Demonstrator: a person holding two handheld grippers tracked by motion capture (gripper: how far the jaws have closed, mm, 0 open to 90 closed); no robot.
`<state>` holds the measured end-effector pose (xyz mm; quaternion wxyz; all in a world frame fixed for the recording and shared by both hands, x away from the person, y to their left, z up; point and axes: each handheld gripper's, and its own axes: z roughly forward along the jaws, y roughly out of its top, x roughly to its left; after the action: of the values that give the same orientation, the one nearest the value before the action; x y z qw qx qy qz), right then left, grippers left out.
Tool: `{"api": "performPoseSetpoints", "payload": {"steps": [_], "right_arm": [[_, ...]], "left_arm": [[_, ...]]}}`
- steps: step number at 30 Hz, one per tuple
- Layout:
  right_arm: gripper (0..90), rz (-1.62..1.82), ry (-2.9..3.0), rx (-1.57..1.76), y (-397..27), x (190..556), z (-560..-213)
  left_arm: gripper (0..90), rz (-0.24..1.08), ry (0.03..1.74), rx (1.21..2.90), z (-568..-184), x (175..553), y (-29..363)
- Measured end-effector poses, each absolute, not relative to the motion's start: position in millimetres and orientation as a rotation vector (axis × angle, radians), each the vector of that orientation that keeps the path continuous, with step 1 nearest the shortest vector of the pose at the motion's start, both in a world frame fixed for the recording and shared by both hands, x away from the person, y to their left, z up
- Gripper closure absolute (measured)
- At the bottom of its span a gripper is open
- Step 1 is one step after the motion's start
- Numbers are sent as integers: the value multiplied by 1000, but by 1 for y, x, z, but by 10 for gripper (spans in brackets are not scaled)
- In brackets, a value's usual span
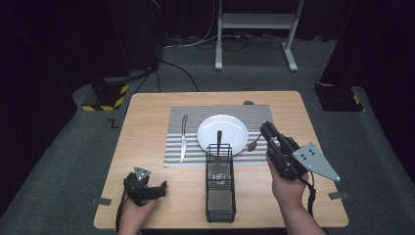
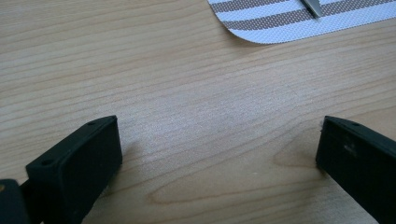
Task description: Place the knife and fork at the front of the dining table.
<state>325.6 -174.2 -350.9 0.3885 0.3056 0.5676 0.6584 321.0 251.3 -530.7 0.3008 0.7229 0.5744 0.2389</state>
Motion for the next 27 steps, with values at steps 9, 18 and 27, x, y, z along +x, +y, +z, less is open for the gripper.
{"api": "performPoseSetpoints", "payload": {"steps": [9, 18, 27], "right_arm": [[812, 1532, 1499, 931, -198, 357, -404], [812, 1461, 1549, 1062, -192, 391, -435], [811, 1392, 1587, 1172, -183, 422, -445]], "left_arm": [[4, 634, 1525, 1916, -531, 321, 251], [4, 634, 1524, 1917, -531, 321, 251], [4, 633, 1524, 1917, -531, 321, 251]]}}
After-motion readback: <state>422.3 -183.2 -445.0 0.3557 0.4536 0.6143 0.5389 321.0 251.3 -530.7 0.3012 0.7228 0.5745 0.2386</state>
